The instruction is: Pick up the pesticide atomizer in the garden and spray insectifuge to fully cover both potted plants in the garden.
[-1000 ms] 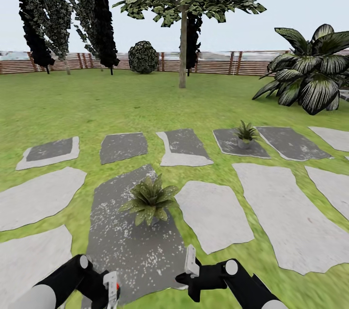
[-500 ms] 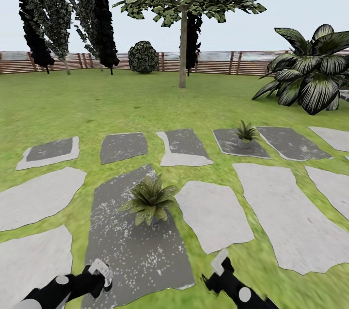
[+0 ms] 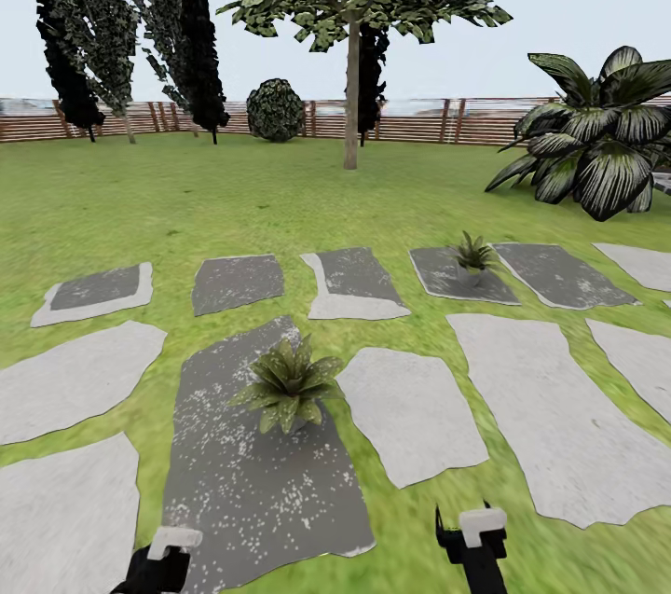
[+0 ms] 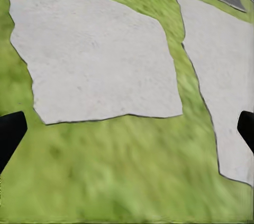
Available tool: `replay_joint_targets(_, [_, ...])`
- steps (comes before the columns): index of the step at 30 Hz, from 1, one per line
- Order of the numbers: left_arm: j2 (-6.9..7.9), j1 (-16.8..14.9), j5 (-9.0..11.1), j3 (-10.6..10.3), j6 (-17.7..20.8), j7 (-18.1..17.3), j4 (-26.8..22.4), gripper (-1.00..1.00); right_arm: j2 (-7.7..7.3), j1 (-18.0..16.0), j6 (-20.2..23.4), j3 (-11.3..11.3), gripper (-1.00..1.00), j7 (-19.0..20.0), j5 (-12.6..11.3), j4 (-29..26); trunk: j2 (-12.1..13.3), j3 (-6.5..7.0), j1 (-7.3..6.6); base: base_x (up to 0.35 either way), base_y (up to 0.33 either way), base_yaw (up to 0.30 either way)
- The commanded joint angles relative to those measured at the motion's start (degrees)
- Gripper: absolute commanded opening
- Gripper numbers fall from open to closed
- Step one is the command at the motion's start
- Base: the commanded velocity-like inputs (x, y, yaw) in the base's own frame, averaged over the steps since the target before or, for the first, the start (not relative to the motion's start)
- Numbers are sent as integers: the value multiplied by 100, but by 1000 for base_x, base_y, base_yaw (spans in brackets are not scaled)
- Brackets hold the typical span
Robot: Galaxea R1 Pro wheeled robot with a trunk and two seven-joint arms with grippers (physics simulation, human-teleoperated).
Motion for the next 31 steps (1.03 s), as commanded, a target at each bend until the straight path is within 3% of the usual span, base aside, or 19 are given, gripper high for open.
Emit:
replay_joint_targets(1, [-12,0,62,-34,-17,-18,16,-100,0,4,11,22,100,-58,66,98,-2,-5,-1,0,0,0])
replay_joint_targets(9, [-27,56,71,-34,-112,-10,23,-100,34,264,14,29,100,-56,70,350,-2,-5,-1,0,0,0])
replay_joint_targets(31, [-37,67,72,-40,-131,-16,14,-100,35,293,22,29,100,-56,67,352,-2,-5,-1,0,0,0])
